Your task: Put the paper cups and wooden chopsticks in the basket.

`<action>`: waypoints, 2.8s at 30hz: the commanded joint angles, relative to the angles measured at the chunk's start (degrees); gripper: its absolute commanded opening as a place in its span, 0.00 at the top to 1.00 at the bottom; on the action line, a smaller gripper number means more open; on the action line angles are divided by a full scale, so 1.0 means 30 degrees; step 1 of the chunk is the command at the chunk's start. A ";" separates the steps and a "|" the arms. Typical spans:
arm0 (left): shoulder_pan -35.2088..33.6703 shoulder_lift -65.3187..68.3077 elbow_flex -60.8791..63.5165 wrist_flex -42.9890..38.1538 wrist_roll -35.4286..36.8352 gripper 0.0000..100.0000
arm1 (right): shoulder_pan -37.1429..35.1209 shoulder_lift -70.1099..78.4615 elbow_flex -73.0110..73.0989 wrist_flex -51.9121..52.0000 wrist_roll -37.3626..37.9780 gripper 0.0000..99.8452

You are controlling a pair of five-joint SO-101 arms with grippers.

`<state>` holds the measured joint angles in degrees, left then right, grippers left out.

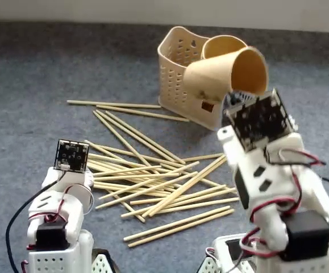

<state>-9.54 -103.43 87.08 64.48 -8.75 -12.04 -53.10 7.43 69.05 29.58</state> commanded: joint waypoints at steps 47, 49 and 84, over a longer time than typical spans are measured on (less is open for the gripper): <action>-0.0161 -0.0132 0.0484 0.0000 -0.0557 0.99 | 0.0864 1.0974 -1.0330 0.0718 0.1582 0.82; -0.0161 -0.0132 0.0484 0.0000 -0.0557 0.99 | 0.0835 1.0974 -1.0388 0.1451 0.1582 0.82; -0.0161 -0.0132 0.0718 0.0000 -0.0586 0.99 | 0.1656 1.2293 -0.4645 -0.0337 -0.1905 0.99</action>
<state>-9.54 -103.25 89.71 64.48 -10.07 -7.82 -11.60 -1.98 69.14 24.40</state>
